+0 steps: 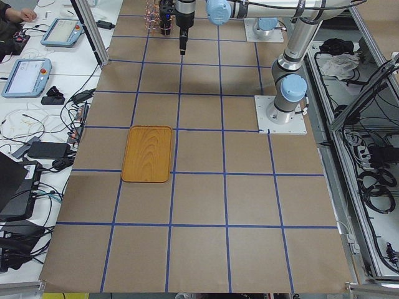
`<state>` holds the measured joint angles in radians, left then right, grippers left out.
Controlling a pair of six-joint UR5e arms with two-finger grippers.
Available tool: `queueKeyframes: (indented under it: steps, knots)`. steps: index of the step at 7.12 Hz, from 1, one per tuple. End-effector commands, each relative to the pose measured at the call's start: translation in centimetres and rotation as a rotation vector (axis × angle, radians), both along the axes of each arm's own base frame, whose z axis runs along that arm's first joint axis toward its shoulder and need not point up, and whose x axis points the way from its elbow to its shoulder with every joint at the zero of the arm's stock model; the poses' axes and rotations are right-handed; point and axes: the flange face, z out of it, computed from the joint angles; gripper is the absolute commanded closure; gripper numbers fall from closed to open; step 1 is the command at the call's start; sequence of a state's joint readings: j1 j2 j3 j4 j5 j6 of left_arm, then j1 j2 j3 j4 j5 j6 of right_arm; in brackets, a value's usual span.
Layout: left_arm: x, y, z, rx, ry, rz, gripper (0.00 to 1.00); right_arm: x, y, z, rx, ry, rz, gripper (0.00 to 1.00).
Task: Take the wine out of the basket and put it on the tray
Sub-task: 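Lower the right gripper onto the nearest dark wine bottle in the copper rack, then close the right gripper on the bottle neck and lift it from the rack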
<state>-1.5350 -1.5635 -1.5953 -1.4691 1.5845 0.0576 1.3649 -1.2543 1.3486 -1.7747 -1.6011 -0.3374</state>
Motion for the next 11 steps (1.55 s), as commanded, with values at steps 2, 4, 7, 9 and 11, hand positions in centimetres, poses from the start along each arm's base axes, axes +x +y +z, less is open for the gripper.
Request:
queueKeyframes:
  steps: [2, 4, 7, 9, 11]
  knots:
    - [0.0, 0.1, 0.0, 0.002, -0.002, -0.001, 0.0, -0.5, -2.0, -2.6, -0.015, -0.036, -0.014, 0.16]
    - [0.1, 0.1, 0.1, 0.0, -0.002, 0.002, 0.0, -0.7, -2.3, -4.4, 0.022, -0.036, -0.029, 0.32]
    - [0.5, 0.0, 0.0, 0.0, 0.0, 0.01, 0.0, -0.8, -2.0, -4.5, 0.049, -0.02, -0.031, 0.64]
    - [0.5, 0.0, 0.0, 0.0, 0.0, 0.01, 0.0, -0.7, -1.9, -3.2, 0.025, -0.025, -0.035, 0.86]
    - [0.6, 0.0, 0.0, 0.0, -0.002, 0.01, 0.0, -0.4, -1.3, 3.0, -0.006, -0.028, -0.05, 0.88]
